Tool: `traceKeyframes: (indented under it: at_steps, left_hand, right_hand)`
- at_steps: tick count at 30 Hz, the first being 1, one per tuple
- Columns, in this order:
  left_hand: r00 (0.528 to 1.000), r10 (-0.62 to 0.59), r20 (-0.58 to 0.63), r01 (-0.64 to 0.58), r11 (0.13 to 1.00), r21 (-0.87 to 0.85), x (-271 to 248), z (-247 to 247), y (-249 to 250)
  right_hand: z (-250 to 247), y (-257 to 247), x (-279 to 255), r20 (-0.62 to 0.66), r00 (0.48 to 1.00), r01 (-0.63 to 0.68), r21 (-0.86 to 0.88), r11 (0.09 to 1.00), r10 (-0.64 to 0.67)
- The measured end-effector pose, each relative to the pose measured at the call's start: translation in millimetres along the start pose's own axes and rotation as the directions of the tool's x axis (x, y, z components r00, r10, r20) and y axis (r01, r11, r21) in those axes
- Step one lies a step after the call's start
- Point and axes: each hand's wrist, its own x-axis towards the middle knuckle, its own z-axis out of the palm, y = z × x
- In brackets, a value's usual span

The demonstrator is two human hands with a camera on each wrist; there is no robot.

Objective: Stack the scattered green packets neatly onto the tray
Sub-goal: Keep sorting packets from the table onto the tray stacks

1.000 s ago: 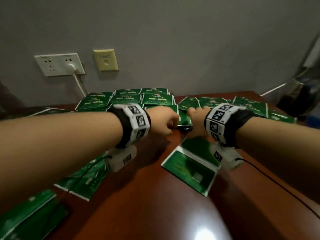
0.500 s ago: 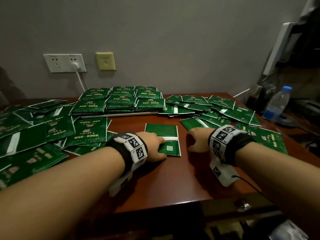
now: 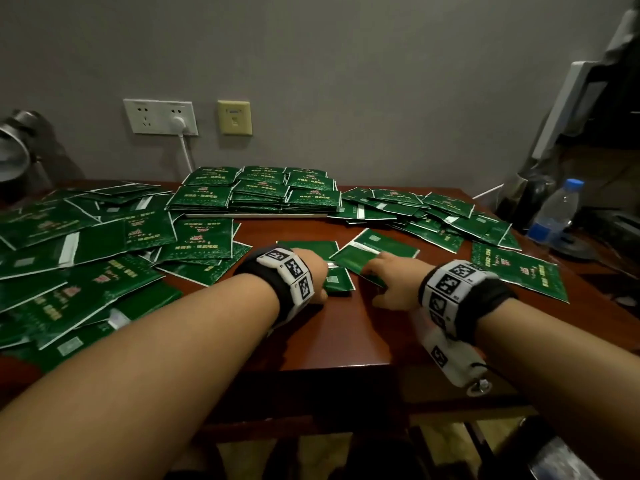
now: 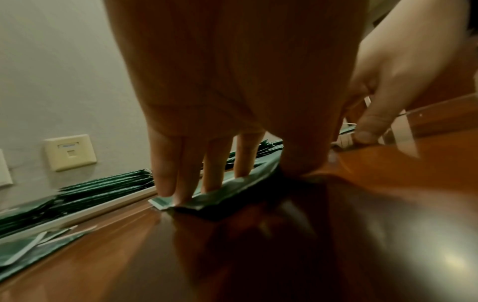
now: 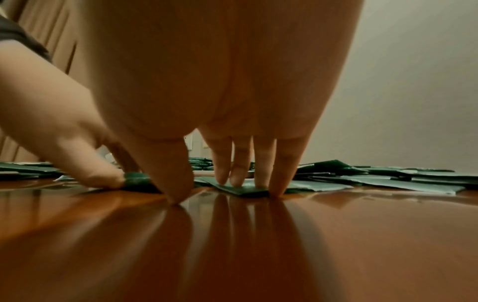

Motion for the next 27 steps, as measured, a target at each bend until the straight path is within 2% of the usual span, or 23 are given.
traceKeyframes:
  at_steps: [3,8,14,17,20,22,24,27]
  left_hand:
    - [1.000,-0.007,0.030,0.006,0.999,0.042,-7,-1,0]
    - [0.999,0.026,0.021,-0.026,1.000,-0.002,-12,-5,-3]
    - [1.000,0.011,-0.009,-0.012,0.999,-0.045,-8,0,-8]
    - [0.999,-0.040,-0.028,0.037,0.991,-0.125,-9,-4,-12]
    - [0.998,-0.046,-0.038,0.036,0.972,-0.233,-11,-17,-23]
    - [0.996,-0.065,-0.060,0.042,0.943,-0.332,-15,-28,-32]
    - [0.991,-0.097,-0.087,0.057,0.924,-0.378,-18,-39,-39]
    - [0.988,-0.113,-0.109,0.073,0.944,-0.322,-18,-49,-46]
  right_hand:
    - [-2,-3,10,-0.017,0.998,-0.055,-0.015,0.998,0.055]
    - [1,-14,24,-0.019,0.992,-0.129,-0.107,0.986,0.127]
    - [-5,-18,35,-0.046,0.998,-0.054,-0.246,0.968,0.044]
    - [-13,-22,37,-0.033,0.999,-0.018,-0.262,0.965,0.009]
    - [-22,-20,40,-0.055,0.998,-0.033,-0.260,0.965,0.019]
    - [-32,-18,42,-0.074,0.995,-0.079,-0.222,0.972,0.064]
    - [-44,-16,45,-0.121,0.986,-0.127,-0.093,0.987,0.115]
    - [-52,-12,49,-0.149,0.969,-0.175,0.152,0.973,0.197]
